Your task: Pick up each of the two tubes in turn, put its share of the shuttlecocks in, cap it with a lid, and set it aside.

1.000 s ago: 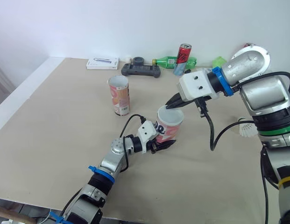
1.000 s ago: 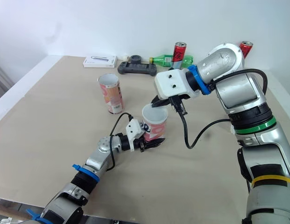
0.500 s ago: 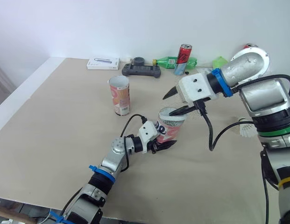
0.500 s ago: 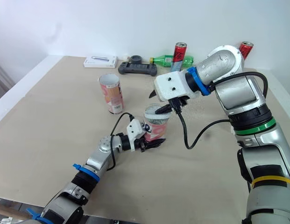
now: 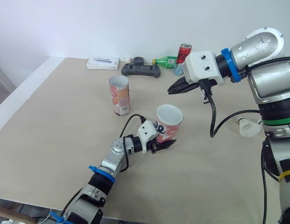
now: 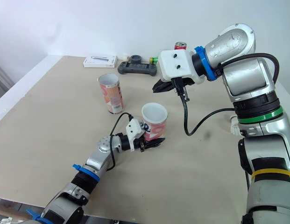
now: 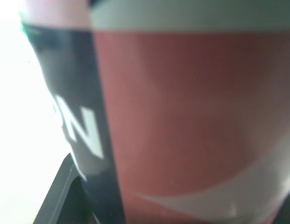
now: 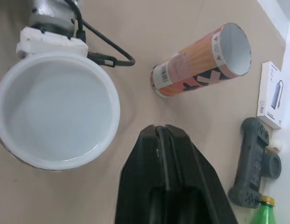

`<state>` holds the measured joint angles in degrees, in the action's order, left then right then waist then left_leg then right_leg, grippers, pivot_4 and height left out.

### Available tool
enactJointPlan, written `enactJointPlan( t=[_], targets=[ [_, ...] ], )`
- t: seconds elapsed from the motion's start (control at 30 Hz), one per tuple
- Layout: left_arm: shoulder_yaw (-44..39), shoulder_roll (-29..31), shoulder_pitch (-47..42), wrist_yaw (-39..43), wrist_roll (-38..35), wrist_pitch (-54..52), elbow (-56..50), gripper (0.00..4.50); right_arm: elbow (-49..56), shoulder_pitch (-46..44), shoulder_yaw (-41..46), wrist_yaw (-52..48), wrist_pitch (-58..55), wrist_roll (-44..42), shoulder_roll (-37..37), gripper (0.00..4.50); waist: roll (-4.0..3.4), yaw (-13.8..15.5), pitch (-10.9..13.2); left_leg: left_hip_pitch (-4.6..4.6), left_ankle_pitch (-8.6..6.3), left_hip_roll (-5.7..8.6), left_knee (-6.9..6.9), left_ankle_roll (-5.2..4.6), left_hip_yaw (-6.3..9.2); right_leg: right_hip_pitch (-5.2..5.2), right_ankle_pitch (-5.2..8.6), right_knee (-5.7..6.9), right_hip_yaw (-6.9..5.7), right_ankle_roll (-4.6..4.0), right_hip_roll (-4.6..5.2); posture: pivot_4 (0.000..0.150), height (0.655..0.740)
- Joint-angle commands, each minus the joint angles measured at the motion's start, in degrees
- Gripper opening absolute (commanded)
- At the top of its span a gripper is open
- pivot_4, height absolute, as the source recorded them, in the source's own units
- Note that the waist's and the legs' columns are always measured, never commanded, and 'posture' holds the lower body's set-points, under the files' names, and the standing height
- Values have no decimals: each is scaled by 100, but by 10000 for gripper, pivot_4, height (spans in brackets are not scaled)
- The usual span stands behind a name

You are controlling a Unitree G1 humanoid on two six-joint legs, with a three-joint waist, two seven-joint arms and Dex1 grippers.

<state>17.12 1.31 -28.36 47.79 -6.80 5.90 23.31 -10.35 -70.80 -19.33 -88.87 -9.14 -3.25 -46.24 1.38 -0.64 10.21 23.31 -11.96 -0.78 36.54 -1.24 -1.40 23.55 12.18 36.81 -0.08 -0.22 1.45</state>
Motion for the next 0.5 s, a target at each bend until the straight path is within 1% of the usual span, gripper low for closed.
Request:
enactJointPlan(
  t=[0.03, 0.1, 0.2, 0.5],
  targets=[
    [89, 52, 130, -28, 146, -148, 252, 25020, 363, -31, 208, -298, -311, -383, -124, 185, 0, 0, 0, 0, 0, 0, 0, 0, 1, 0, 0, 0, 0, 0, 0, 1500, 7400],
    [86, 47, 124, -30, 148, -140, 268, 25020, 652, 134, 123, -358, -498, -574, -223, 185, 0, 3, 0, 1, 0, 0, 0, 0, 3, 0, 0, 0, -2, 0, 0, 1500, 7400],
    [85, 37, 114, -37, 153, -136, 278, 25020, 981, 438, 19, -363, -608, -608, -263, 185, 1, 0, 0, 1, 0, 0, -1, 0, 5, -3, 1, -1, -3, 0, 1, 1500, 7400],
    [95, 20, 155, -68, 161, -147, 237, 25020, 1108, 840, -258, -343, -555, -412, -249, 185, 1, -5, 0, -1, -1, 0, 0, 1, 2, -1, 0, -1, -4, 1, 1, 1500, 7400]
  ],
)
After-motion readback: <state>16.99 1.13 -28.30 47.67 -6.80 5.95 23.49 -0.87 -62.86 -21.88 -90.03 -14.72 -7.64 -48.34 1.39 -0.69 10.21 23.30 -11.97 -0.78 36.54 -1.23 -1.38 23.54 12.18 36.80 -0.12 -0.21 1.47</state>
